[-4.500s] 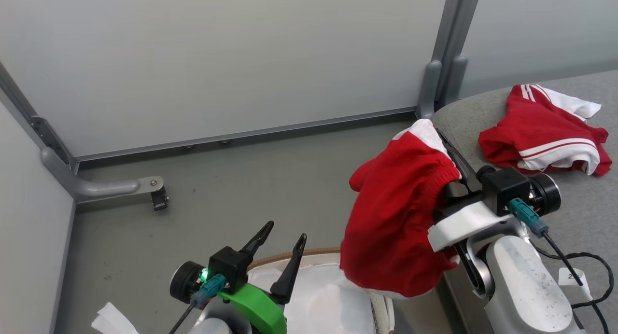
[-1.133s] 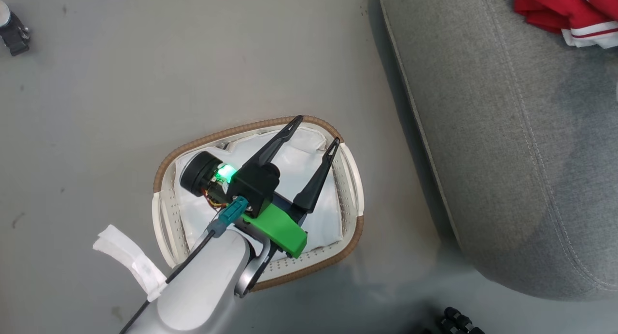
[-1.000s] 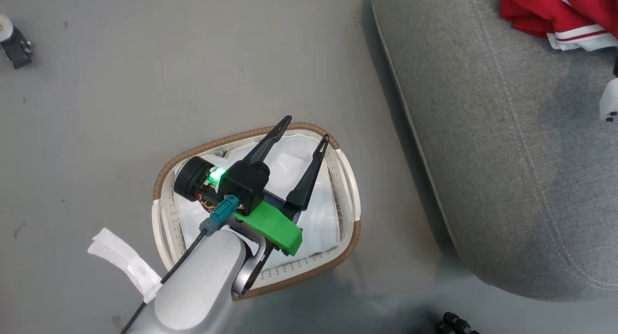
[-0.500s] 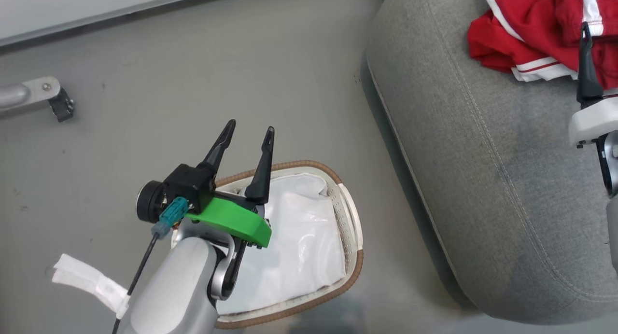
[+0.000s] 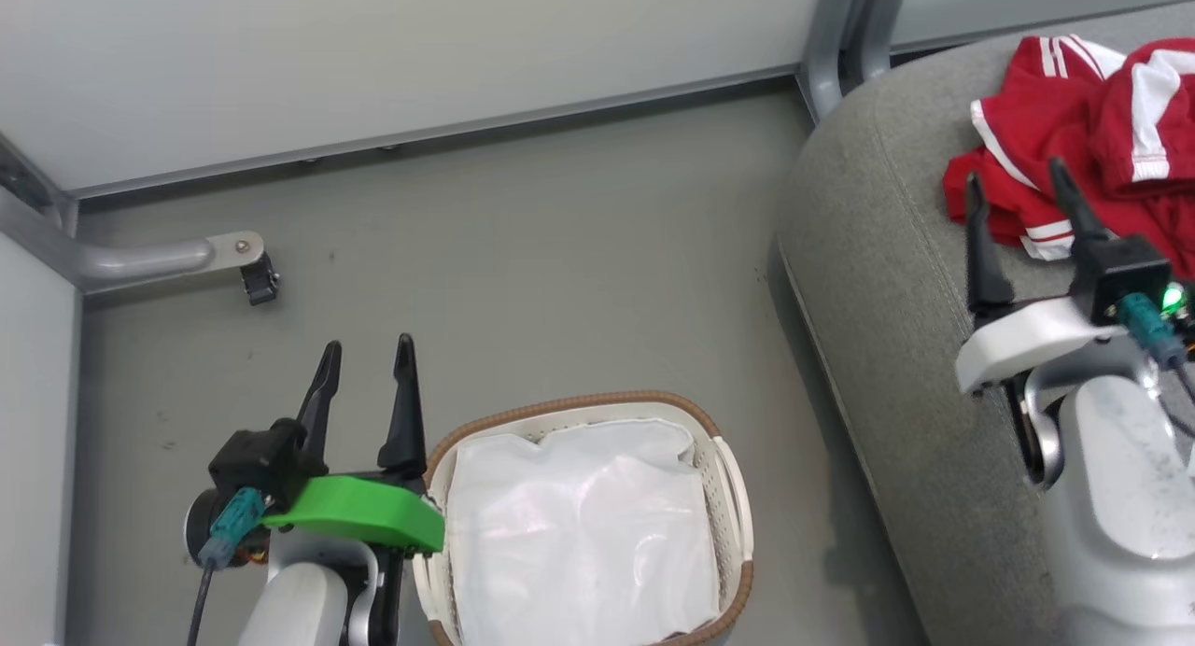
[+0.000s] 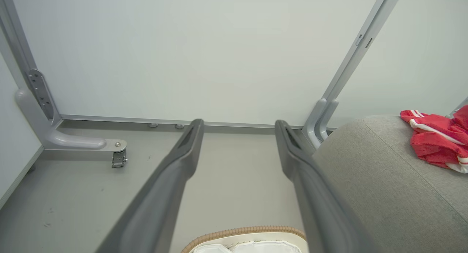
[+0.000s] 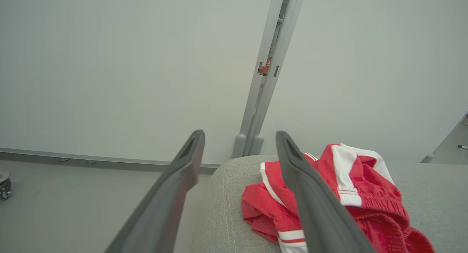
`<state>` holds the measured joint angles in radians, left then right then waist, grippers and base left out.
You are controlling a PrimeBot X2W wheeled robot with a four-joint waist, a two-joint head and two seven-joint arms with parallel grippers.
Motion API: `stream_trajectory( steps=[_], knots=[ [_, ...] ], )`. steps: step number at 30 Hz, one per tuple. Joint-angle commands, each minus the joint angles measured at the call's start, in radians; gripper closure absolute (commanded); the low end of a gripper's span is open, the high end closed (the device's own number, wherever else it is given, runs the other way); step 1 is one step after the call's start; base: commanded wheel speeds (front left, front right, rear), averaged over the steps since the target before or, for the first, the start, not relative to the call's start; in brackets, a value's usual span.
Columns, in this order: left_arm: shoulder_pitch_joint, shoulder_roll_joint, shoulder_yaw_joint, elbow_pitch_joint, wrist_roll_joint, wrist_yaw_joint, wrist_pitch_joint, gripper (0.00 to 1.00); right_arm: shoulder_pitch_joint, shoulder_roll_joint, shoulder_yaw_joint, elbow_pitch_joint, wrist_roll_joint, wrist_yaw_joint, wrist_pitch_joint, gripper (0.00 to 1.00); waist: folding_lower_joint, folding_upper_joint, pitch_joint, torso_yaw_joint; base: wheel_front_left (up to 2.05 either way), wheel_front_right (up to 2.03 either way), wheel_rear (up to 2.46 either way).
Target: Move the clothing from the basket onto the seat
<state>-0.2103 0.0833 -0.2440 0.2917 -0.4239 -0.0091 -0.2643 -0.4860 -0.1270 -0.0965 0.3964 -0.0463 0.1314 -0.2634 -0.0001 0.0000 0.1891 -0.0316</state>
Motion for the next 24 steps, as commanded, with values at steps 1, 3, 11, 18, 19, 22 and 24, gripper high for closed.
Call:
stream_trajectory(
  steps=[1, 3, 11, 18, 19, 22, 24],
  knots=[
    [0.032, -0.002, 0.018, -0.006, 0.01, -0.001, 0.0, 0.0, 0.037, 0.014, 0.003, -0.006, 0.012, -0.001, -0.002, 0.0, 0.0001, 0.0, -0.077, 0.073, 0.0, 0.0, 0.0],
    [0.06, -0.007, 0.049, -0.011, 0.01, -0.007, 0.0, 0.0, 0.075, 0.041, 0.015, -0.013, 0.022, -0.001, -0.002, 0.0, 0.0001, 0.0, -0.094, 0.085, 0.0, 0.0, 0.0],
    [0.16, -0.023, 0.123, -0.027, 0.021, -0.021, 0.0, 0.0, 0.206, 0.074, 0.114, -0.031, 0.115, -0.001, -0.002, 0.0, 0.0001, 0.0, -0.141, 0.111, 0.0, 0.0, 0.0],
    [0.226, -0.029, 0.141, -0.016, 0.013, -0.034, 0.0, 0.0, 0.317, 0.075, 0.135, -0.06, 0.247, -0.001, -0.002, 0.0, 0.0001, 0.0, -0.175, 0.129, 0.0, 0.0, 0.0],
    [0.231, -0.03, 0.142, -0.017, 0.012, -0.036, 0.0, 0.0, 0.328, 0.075, 0.137, -0.064, 0.258, -0.001, -0.002, 0.0, 0.0001, 0.0, -0.178, 0.131, 0.0, 0.0, 0.0],
    [0.249, -0.032, 0.135, -0.012, 0.022, -0.04, 0.0, 0.0, 0.362, 0.074, 0.135, -0.073, 0.279, -0.001, -0.002, 0.0, 0.0001, 0.0, -0.184, 0.135, 0.0, 0.0, 0.0],
    [0.253, -0.032, 0.135, -0.01, 0.034, -0.038, 0.0, 0.0, 0.376, 0.074, 0.133, -0.078, 0.282, -0.001, -0.002, 0.0, 0.0001, 0.0, -0.188, 0.135, 0.0, 0.0, 0.0]
  ],
)
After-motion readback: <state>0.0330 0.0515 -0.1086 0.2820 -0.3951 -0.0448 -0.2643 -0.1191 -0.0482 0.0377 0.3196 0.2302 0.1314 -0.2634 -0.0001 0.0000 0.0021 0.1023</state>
